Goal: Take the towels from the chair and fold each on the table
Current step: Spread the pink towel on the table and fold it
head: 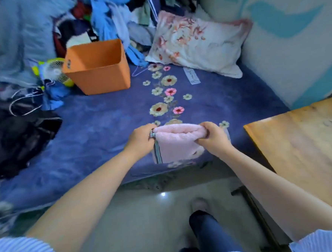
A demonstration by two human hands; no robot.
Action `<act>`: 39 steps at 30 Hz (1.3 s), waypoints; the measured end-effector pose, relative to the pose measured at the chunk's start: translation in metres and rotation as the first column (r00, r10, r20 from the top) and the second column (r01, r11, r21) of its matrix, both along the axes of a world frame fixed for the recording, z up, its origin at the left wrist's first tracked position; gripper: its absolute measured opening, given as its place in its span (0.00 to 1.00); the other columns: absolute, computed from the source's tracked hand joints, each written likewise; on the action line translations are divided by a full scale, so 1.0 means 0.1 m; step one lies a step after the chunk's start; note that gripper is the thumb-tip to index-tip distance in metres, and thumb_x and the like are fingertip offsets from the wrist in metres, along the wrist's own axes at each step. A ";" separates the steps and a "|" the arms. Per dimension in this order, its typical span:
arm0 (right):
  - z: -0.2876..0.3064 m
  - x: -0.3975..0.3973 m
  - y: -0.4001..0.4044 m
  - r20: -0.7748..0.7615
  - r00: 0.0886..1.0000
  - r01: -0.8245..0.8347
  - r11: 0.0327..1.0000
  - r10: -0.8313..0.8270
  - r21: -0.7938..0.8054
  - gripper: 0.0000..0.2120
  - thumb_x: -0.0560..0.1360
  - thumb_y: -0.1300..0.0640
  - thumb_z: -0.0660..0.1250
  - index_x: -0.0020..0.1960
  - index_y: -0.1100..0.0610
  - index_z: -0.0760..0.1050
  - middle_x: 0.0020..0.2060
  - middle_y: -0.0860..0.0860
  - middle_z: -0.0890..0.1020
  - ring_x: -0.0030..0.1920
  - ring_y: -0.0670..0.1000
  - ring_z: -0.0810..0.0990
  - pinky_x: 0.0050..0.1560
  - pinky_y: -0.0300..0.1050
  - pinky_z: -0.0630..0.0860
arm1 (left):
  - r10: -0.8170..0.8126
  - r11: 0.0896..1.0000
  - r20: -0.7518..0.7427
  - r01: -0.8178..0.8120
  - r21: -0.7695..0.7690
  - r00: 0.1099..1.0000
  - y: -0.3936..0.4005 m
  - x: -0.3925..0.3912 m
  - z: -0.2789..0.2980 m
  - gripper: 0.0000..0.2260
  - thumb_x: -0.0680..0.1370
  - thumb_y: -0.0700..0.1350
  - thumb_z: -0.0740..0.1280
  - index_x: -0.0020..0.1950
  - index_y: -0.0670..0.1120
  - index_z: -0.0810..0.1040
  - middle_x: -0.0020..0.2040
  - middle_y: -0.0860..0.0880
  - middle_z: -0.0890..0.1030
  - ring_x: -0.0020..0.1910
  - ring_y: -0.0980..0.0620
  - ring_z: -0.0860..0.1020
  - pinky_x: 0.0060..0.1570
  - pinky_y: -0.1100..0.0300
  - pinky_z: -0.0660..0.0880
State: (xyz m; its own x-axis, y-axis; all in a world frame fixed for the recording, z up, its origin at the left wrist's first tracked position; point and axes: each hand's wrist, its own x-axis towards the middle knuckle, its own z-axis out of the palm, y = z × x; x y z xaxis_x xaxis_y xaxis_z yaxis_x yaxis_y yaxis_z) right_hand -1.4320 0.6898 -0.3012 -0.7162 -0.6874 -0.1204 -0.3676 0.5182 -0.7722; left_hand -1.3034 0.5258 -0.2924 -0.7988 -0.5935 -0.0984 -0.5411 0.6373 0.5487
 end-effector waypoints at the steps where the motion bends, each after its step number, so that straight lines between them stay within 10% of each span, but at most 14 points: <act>1: 0.06 0.03 -0.14 0.010 0.999 -0.035 0.999 0.035 -0.007 0.14 0.71 0.66 0.67 0.56 0.63 0.74 0.46 0.52 0.75 0.46 0.49 0.72 0.34 0.30 0.69 | 0.042 0.999 0.007 -0.042 0.003 0.999 -0.13 0.08 0.05 0.12 0.74 0.35 0.59 0.54 0.39 0.77 0.52 0.40 0.81 0.53 0.39 0.76 0.43 0.56 0.67; 4: 0.22 0.04 -0.59 0.087 0.988 -0.124 0.991 0.128 -0.052 0.13 0.72 0.64 0.67 0.56 0.63 0.74 0.47 0.53 0.77 0.48 0.51 0.74 0.50 0.46 0.73 | 0.147 0.989 0.024 -0.147 0.005 0.989 -0.51 0.25 0.15 0.10 0.74 0.34 0.60 0.52 0.40 0.78 0.51 0.40 0.81 0.52 0.40 0.76 0.44 0.55 0.69; 11: 0.32 -0.28 -1.72 0.165 0.938 -0.289 0.950 0.305 -0.115 0.12 0.72 0.68 0.63 0.55 0.64 0.71 0.47 0.56 0.75 0.49 0.54 0.73 0.50 0.48 0.69 | 0.286 0.958 0.114 -0.287 -0.012 0.951 -1.43 0.18 0.26 0.04 0.76 0.38 0.60 0.47 0.46 0.72 0.46 0.42 0.77 0.44 0.46 0.71 0.36 0.58 0.63; 23: 0.61 -0.97 -3.57 0.344 0.854 -0.305 0.911 0.391 -0.278 0.09 0.75 0.65 0.61 0.52 0.54 0.69 0.44 0.47 0.74 0.53 0.53 0.72 0.56 0.50 0.72 | 0.635 0.764 -0.227 -0.556 0.328 0.738 -2.98 -0.32 0.53 0.10 0.78 0.38 0.63 0.59 0.40 0.76 0.50 0.48 0.76 0.50 0.53 0.72 0.47 0.62 0.68; 30: 0.64 -1.11 -4.75 0.365 0.825 -0.310 0.886 0.431 -0.345 0.11 0.76 0.62 0.61 0.50 0.46 0.69 0.50 0.47 0.75 0.59 0.54 0.73 0.63 0.55 0.71 | 0.643 0.703 -0.292 -0.395 0.591 0.708 -4.18 -0.39 0.47 0.09 0.81 0.41 0.58 0.42 0.53 0.68 0.40 0.51 0.69 0.43 0.54 0.66 0.47 0.59 0.64; 39: 0.64 -1.21 -6.29 0.365 0.889 -0.128 0.916 0.276 -0.381 0.14 0.78 0.61 0.60 0.52 0.42 0.67 0.56 0.52 0.72 0.59 0.54 0.72 0.62 0.55 0.70 | 0.563 0.792 -0.404 -0.333 0.511 0.721 -5.97 -0.97 0.55 0.06 0.82 0.42 0.55 0.58 0.47 0.66 0.52 0.47 0.70 0.49 0.52 0.69 0.50 0.59 0.67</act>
State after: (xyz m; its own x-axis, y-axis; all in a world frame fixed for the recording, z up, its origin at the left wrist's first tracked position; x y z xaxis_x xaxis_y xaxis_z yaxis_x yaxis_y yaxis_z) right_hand -1.5529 0.0609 -0.2371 -0.4962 -0.8622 -0.1018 -0.0544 0.1478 -0.9875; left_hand -1.4004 -0.0716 -0.2378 -0.4383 -0.8971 -0.0558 -0.2688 0.0716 0.9605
